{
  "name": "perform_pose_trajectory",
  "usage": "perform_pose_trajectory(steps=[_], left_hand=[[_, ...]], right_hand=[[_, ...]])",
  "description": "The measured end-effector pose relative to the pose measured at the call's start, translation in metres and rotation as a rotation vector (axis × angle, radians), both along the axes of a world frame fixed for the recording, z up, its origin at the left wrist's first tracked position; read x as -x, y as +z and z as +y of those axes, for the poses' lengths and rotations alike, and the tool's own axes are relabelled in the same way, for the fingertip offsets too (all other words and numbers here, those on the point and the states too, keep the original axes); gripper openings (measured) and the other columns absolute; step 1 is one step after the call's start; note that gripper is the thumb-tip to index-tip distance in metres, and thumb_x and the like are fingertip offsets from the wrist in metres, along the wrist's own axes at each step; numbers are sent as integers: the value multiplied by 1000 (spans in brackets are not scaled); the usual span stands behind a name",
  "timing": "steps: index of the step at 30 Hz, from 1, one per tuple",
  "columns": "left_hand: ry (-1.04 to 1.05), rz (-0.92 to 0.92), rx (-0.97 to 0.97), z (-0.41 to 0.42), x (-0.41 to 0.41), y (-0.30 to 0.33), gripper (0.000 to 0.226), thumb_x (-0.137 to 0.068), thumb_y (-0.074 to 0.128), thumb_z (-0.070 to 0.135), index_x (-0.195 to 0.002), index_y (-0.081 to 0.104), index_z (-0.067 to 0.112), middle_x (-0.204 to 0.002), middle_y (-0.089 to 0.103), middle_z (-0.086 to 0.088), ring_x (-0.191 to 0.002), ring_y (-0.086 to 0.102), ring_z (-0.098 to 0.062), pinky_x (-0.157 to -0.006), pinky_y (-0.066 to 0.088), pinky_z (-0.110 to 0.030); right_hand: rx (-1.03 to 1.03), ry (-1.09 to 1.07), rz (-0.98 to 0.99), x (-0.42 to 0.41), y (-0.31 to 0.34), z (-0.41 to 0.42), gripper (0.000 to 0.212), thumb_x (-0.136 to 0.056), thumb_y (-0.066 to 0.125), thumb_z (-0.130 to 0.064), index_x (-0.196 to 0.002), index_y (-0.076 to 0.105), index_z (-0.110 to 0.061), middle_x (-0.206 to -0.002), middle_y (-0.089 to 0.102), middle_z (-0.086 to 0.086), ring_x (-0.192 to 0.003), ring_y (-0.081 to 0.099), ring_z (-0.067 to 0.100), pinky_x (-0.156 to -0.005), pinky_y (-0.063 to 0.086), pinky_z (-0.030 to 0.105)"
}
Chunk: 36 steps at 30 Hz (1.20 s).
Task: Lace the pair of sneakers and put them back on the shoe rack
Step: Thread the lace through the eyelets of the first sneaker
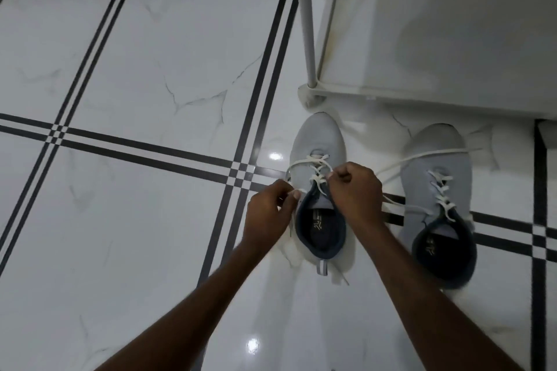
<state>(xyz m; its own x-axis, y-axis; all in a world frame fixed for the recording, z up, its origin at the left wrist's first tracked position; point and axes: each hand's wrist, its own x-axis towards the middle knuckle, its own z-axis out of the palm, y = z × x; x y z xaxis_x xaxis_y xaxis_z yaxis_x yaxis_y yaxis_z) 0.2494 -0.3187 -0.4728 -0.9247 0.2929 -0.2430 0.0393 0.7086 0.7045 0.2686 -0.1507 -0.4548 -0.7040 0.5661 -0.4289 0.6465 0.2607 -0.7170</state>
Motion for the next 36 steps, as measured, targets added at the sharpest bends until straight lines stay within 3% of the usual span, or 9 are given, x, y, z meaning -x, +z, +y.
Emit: perform_pose_trajectory(steps=[3, 6, 11, 17, 22, 26, 29, 32, 36], left_hand=[[-261, -213, 154, -7, 44, 16, 29, -92, 67, 40, -71, 66, 19, -65, 69, 1, -54, 63, -6, -53, 53, -25], [-482, -345, 391, -17, 84, 49, 27, -87, 71, 44, -69, 72, 24, -64, 64, 5, -56, 56, -7, -57, 47, -21], [-471, -389, 256, -9, 99, 89, 32, -91, 65, 46, -75, 78, 21, -84, 72, 5, -82, 64, -11, -80, 49, -30], [-388, -576, 168, 6, 77, 88, 20, -99, 53, 17, -88, 69, 9, -67, 68, -16, -71, 71, -21, -72, 55, -29], [-411, -563, 175, 22, 65, 84, 22, -99, 54, 18, -96, 74, 8, -60, 60, -3, -46, 56, -18, -56, 55, -30], [-476, -534, 298, 21, 76, 101, 19, -97, 59, 15, -96, 78, 12, -66, 66, -2, -49, 47, -14, -47, 45, -21], [-462, -486, 493, 17, 88, 106, 21, -94, 58, 5, -96, 79, 9, -72, 69, -5, -45, 56, -11, -51, 52, -20], [-486, -311, 588, 8, 81, 89, 17, -90, 66, 12, -102, 78, 10, -89, 76, -6, -70, 68, -16, -67, 55, -23], [-458, -148, 390, 2, 49, 60, 11, -86, 70, 11, -91, 78, 16, -69, 75, 3, -65, 71, -6, -58, 44, -12]], right_hand=[[493, -225, -8, 13, 17, 12, 17, -63, 65, -22, -56, 67, -7, -64, 66, 14, -64, 59, 29, -65, 50, 42], [660, -365, 178, 18, 39, 34, 20, -80, 56, -11, -62, 64, -11, -60, 65, 10, -64, 62, 28, -71, 53, 39], [367, -424, 227, 12, 42, 48, 11, -83, 56, -19, -76, 61, -13, -52, 66, 0, -63, 65, 30, -69, 53, 40], [-144, -156, -65, -32, 32, 9, 45, -91, 55, -15, -134, 51, -2, -130, 62, 18, -120, 57, 35, -92, 43, 34], [-211, 108, 171, -47, 15, -25, 32, -91, 54, -2, -115, 71, -16, -115, 72, 5, -105, 65, 26, -76, 37, 18], [-222, 220, 186, -43, 7, -14, 9, -87, 66, -6, -84, 70, -12, -82, 73, 2, -74, 64, 17, -63, 36, 21], [-235, 262, 185, -41, 8, -8, 9, -85, 67, -4, -78, 67, -10, -73, 68, 1, -67, 58, 16, -58, 32, 24], [-201, 289, 169, -41, 8, -5, 8, -83, 69, -4, -78, 68, -10, -71, 65, -1, -69, 59, 16, -53, 32, 16], [-226, 328, 184, -43, 8, -6, 4, -82, 72, -6, -81, 74, -10, -78, 71, 1, -70, 57, 14, -61, 37, 20]])
